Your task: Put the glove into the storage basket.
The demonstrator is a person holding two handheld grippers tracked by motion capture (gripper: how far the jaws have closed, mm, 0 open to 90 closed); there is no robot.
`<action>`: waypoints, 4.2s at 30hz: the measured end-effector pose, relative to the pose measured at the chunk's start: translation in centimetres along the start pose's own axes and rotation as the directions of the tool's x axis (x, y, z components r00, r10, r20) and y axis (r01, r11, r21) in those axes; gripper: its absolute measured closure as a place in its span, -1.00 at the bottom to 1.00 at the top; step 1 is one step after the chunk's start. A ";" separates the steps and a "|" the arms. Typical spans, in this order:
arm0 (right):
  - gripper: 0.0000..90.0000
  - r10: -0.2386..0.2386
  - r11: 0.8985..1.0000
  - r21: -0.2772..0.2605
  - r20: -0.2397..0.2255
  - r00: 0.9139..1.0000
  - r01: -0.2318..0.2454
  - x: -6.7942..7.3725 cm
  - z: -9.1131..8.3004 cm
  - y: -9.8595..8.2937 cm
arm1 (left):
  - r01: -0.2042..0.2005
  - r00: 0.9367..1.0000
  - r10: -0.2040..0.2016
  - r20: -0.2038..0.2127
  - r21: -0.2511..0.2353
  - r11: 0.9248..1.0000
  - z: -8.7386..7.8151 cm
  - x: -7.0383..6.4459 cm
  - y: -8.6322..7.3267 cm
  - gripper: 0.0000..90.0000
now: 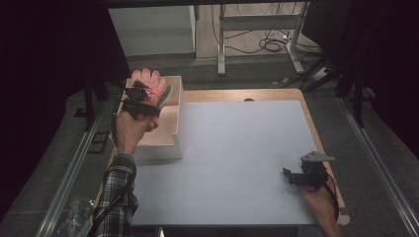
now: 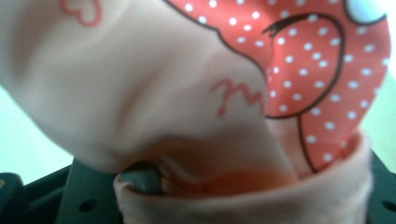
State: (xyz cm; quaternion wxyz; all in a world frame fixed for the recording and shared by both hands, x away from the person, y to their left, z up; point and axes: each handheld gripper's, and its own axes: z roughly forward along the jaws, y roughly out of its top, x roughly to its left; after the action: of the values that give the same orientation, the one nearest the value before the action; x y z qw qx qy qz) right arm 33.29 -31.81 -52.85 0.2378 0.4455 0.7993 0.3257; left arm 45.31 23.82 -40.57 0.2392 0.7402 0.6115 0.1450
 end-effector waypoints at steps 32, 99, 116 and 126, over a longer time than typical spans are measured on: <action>-0.63 0.002 1.000 0.000 -0.003 1.000 -0.002 0.0 0.0 0.0 | 0.018 0.999 -0.025 0.026 0.247 0.969 11.0 -1.8 0.5 -0.22; -0.63 -0.002 1.000 -0.003 0.002 1.000 0.002 0.0 0.0 0.0 | -0.108 0.984 0.111 0.141 -0.032 0.994 3.9 -0.2 -2.4 -0.95; -0.63 -0.004 1.000 -0.003 0.004 1.000 0.004 0.0 0.0 0.0 | -0.139 0.974 0.156 0.166 -0.109 0.984 2.1 -0.8 -3.9 -0.97; -0.63 -0.005 1.000 -0.003 0.005 1.000 0.005 0.1 0.0 0.0 | -0.168 0.960 0.200 0.196 -0.167 0.972 1.1 -1.3 -5.2 -0.98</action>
State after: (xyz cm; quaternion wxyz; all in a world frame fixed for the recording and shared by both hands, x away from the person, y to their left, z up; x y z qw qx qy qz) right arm 33.25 -31.77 -52.86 0.2412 0.4440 0.7992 0.3255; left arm 41.24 23.10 -44.13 0.3430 0.7851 0.4984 0.1323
